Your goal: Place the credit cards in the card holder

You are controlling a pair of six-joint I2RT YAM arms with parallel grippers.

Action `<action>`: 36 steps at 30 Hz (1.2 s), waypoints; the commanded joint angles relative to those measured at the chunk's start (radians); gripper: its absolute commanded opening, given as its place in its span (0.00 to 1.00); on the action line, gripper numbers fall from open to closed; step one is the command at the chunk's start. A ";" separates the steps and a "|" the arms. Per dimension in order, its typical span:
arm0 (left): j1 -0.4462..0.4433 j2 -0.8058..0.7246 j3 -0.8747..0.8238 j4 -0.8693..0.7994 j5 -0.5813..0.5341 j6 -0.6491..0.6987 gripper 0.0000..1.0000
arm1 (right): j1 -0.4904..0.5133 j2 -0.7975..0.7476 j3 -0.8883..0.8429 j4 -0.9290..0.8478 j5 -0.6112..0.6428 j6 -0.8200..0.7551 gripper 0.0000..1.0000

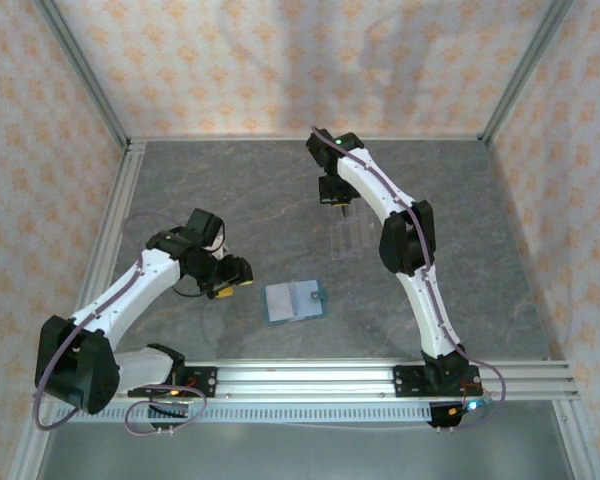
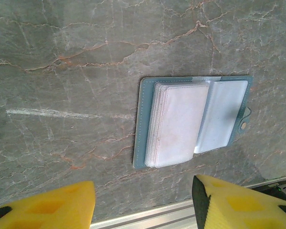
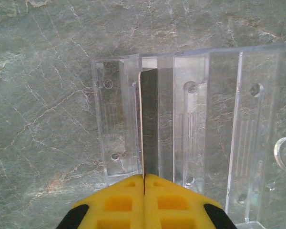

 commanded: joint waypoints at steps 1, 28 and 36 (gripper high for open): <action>-0.005 -0.019 -0.008 -0.023 -0.024 -0.002 0.57 | 0.005 -0.001 0.015 -0.032 0.040 -0.010 0.00; -0.008 0.051 -0.027 0.008 0.034 0.045 0.63 | 0.008 -0.103 0.126 -0.111 0.040 -0.019 0.00; -0.008 0.051 -0.029 0.006 0.042 0.067 0.65 | 0.005 -0.104 0.090 -0.124 -0.004 -0.014 0.00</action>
